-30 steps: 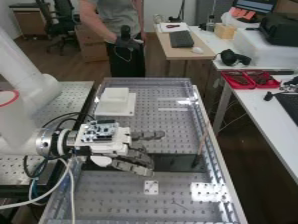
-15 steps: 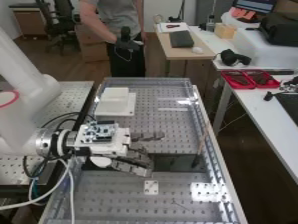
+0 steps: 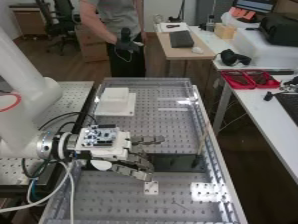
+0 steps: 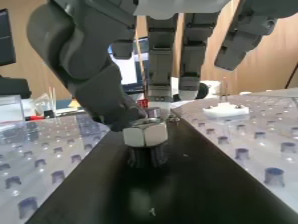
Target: Grab the bearing and place it in the white container
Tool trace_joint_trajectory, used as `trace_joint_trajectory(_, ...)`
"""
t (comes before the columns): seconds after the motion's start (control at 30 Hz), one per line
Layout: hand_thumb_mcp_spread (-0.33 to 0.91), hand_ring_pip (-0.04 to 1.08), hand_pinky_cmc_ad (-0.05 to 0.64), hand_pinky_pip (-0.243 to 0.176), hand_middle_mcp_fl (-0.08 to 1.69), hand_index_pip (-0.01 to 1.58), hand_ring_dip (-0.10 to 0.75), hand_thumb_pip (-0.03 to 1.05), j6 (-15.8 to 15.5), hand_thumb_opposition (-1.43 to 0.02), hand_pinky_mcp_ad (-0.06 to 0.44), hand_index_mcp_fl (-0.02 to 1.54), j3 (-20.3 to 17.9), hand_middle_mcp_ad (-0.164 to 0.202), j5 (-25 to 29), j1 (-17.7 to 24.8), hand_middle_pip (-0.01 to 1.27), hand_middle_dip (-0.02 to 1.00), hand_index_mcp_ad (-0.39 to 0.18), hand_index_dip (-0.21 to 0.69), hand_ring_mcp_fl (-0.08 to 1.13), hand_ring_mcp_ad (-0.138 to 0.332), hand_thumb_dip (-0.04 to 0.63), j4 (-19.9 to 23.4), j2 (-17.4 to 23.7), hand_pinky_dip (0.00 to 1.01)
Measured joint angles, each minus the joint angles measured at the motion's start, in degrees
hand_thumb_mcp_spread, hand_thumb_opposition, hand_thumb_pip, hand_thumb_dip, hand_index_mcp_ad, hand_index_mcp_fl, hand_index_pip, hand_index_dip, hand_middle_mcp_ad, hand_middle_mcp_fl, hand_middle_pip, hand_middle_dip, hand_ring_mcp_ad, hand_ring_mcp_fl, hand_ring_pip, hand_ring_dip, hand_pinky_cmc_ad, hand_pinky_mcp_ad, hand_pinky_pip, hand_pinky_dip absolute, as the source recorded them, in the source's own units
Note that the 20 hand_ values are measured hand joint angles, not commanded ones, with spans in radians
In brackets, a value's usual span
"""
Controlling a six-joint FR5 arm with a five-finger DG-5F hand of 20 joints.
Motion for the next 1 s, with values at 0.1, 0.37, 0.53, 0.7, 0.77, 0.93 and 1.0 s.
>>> trace_joint_trajectory(0.1, 0.5, 0.67, 0.312, -0.089, 0.12, 0.23, 0.456, 0.86, 0.0, -0.9, 0.215, 0.01, 0.04, 0.051, -0.09, -0.07, 1.15, 0.62, -0.136, -0.199, 0.0, 0.084, 0.349, 0.12, -0.1, 0.26)
trace_joint_trajectory(0.37, 0.49, 0.67, 0.316, -0.089, 0.19, 0.24, 0.456, 0.85, 0.32, -0.9, 0.215, 0.01, -0.19, 0.047, -0.1, -0.13, 1.15, 0.62, -0.138, -0.199, 0.0, 0.084, 0.346, 1.53, -0.17, 0.26)
trace_joint_trajectory(0.53, 0.49, 0.67, 0.316, -0.089, 0.23, 0.26, 0.456, 0.85, 0.3, -0.9, 0.215, 0.01, -0.11, 0.051, -0.15, -0.16, 1.15, 0.6, -0.138, -0.199, 0.01, 0.084, 0.346, 1.48, -0.11, 0.26)
trace_joint_trajectory(0.7, 0.49, 0.67, 0.316, -0.089, 0.24, 0.28, 0.456, 0.85, 0.31, -0.9, 0.215, 0.0, -0.02, 0.051, -0.04, -0.13, 1.14, 0.6, -0.136, -0.199, 0.0, 0.084, 0.346, 0.8, -0.1, 0.26)
trace_joint_trajectory(0.77, 0.49, 0.67, 0.316, -0.089, 0.25, 0.29, 0.456, 0.85, 0.29, -0.89, 0.215, 0.01, -0.01, 0.051, 0.0, -0.12, 1.14, 0.6, -0.138, -0.199, 0.0, 0.084, 0.346, 0.62, -0.1, 0.26)
trace_joint_trajectory(0.93, 0.49, 0.68, 0.316, -0.089, 0.22, 0.29, 0.456, 0.87, 0.16, -0.89, 0.215, 0.01, -0.02, 0.051, 0.04, -0.1, 1.14, 0.61, -0.136, -0.199, 0.01, 0.084, 0.346, 0.23, -0.13, 0.27)
trace_joint_trajectory(1.0, 0.49, 0.68, 0.316, -0.089, 0.22, 0.29, 0.456, 0.87, 0.13, -0.89, 0.215, 0.01, -0.13, 0.051, 0.1, -0.07, 1.13, 0.61, -0.138, -0.199, 0.01, 0.084, 0.346, 0.42, -0.13, 0.28)
